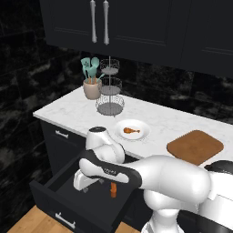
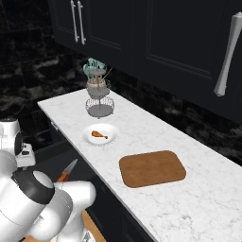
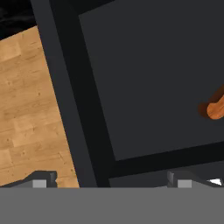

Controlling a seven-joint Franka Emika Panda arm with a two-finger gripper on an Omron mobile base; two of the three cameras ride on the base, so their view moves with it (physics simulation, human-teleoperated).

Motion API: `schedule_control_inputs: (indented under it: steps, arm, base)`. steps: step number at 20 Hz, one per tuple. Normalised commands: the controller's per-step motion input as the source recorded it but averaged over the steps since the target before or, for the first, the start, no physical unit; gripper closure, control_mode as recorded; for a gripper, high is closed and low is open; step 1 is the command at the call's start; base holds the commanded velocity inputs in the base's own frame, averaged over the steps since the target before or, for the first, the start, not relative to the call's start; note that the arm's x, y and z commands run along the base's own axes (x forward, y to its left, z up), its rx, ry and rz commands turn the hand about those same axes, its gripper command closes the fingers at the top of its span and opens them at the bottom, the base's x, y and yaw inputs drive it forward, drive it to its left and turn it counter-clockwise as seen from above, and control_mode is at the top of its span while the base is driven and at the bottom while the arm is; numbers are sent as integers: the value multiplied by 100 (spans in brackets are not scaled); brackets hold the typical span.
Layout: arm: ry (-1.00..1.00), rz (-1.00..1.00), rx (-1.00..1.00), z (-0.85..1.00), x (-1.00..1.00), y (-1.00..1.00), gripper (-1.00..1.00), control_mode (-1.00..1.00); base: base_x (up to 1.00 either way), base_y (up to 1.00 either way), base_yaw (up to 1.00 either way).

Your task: Pick up the knife from the drawer and place it on the cutting board. Then place the meat from the plate to the cutting board.

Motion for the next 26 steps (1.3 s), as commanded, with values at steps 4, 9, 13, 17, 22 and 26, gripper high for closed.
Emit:
schedule_control_inputs:
  steps: [4, 9, 13, 17, 22, 26]
  arm:
    - [3, -9, 0, 0, 28, -67, -100, -100]
    - [18, -5, 0, -2, 68, -14, -100, -100]
    - [9, -7, -2, -11, 70, -2, -100, -100]
    - [12, -8, -2, -9, 59, 0, -100, -100]
    - [7, -9, -6, -17, 41, 0, -100, -100]
    - [1, -11, -13, -24, 11, 1, -100, -100]
  base:
    - [0, 0, 0]
    - [0, 0, 0]
    - [0, 0, 0]
    - [0, 0, 0]
    - [0, 0, 0]
    - [0, 0, 0]
